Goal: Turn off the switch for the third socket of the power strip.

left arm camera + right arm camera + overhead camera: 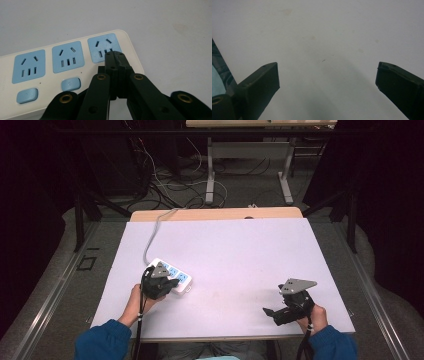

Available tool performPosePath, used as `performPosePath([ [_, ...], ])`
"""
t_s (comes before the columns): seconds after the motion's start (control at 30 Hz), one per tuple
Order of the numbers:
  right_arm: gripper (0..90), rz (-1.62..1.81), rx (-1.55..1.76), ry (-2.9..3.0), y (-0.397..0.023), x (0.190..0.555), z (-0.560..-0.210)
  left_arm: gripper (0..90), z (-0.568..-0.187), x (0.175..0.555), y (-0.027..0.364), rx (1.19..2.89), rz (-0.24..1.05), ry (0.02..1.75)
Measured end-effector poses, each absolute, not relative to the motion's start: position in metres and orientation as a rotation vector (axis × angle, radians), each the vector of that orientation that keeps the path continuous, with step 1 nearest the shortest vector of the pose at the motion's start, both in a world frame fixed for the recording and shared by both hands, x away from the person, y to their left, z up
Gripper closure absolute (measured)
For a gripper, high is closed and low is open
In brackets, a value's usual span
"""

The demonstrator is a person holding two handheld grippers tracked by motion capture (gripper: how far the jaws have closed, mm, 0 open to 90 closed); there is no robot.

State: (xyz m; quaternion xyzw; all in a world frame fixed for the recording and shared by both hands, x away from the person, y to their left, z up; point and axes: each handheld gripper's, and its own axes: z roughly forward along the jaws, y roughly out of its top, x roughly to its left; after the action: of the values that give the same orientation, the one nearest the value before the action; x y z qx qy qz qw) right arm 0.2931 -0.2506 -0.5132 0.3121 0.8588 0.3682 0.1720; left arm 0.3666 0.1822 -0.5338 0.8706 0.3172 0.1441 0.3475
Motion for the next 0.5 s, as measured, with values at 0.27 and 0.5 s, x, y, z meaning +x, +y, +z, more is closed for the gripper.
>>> performPosePath([
  [0.27,4.5,1.045,0.884,2.438,-0.2507,0.2932,-0.5132,90.0,-0.5346,0.3668,0.1818,2.25,0.366,0.82],
  [0.5,4.5,1.044,0.885,2.438,-0.2506,0.2931,-0.5133,90.0,-0.5345,0.3671,0.1826,2.251,0.357,0.826],
])
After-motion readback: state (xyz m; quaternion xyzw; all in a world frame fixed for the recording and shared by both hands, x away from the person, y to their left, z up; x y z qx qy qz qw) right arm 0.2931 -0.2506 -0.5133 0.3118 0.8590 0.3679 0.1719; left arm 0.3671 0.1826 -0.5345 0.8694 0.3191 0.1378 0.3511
